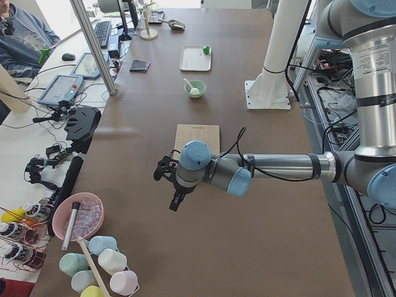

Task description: Put spoon and bun in bowl

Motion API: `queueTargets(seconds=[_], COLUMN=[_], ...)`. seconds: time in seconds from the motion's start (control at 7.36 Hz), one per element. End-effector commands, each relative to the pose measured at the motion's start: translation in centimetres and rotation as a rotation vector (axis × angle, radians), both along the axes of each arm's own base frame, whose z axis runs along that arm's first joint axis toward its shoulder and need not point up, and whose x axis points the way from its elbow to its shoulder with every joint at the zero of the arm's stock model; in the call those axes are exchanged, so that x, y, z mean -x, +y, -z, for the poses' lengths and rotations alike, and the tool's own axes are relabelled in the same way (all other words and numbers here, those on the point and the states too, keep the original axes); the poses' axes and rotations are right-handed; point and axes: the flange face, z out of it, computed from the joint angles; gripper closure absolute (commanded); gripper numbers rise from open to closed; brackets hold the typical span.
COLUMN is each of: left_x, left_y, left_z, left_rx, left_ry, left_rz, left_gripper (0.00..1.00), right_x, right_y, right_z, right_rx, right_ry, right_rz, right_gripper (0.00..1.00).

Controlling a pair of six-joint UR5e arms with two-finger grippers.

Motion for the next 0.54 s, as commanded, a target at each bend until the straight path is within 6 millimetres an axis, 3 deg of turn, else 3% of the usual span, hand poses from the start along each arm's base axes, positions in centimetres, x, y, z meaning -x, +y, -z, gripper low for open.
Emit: queueTargets(seconds=[0.0, 0.27, 0.41], left_x=[0.0, 0.1, 0.0], left_y=[-0.1, 0.3, 0.5], left_z=[0.7, 0.7, -0.4], left_rx=[-0.052, -0.056, -0.029], left_ry=[0.001, 0.001, 0.009], left_rz=[0.001, 0.002, -0.005], left_gripper=[0.01, 0.01, 0.01], right_x=[0.0, 0.1, 0.1], right_y=[-0.1, -0.1, -0.1], right_z=[0.0, 0.0, 0.0], right_rx=[0.000, -0.001, 0.000], right_ry=[0.001, -0.001, 0.000], right_rz=[-0.002, 0.002, 0.000], right_gripper=[0.00, 0.00, 0.00])
